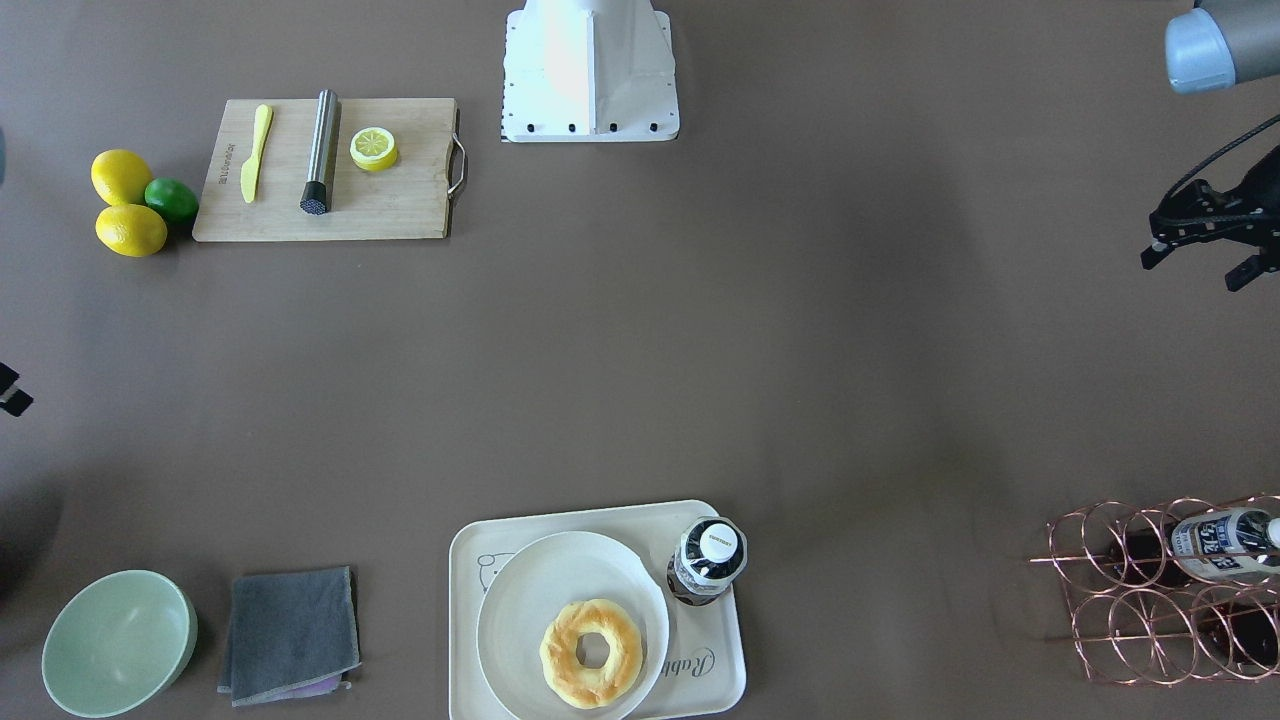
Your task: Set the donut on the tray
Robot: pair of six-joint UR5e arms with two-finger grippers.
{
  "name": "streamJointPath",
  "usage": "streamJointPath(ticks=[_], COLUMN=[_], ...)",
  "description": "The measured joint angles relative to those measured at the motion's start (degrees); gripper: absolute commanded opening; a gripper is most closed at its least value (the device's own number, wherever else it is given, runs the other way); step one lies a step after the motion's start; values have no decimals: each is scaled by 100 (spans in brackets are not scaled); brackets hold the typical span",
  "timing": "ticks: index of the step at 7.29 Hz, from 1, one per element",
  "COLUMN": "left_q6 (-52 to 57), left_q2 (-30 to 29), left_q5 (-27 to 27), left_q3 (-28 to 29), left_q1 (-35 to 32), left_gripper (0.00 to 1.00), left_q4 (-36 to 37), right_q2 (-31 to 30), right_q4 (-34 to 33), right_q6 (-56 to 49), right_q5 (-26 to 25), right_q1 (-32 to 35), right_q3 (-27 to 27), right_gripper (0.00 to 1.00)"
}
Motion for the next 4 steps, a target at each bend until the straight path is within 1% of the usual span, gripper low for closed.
streamJointPath(ticks=[1, 2, 3, 4], left_q6=[564, 1054, 1541, 1912], left_q2=[6, -4, -40, -72], left_q5=[-75, -101, -103, -100], left_q3=[276, 459, 557, 594], left_q1=[-359, -674, -961, -1183], left_gripper=[98, 98, 98, 98], left_q4=[79, 261, 602, 959], right_q2=[-186, -235, -200, -105], right_q4=[-545, -1211, -1891, -2413], right_q6=[-1347, -2643, -3760, -4469], right_q5=[-15, -93, -198, -279], right_q1=[475, 922, 1305, 1538], right_q3=[13, 13, 7, -8], right_gripper=[100, 100, 100, 100])
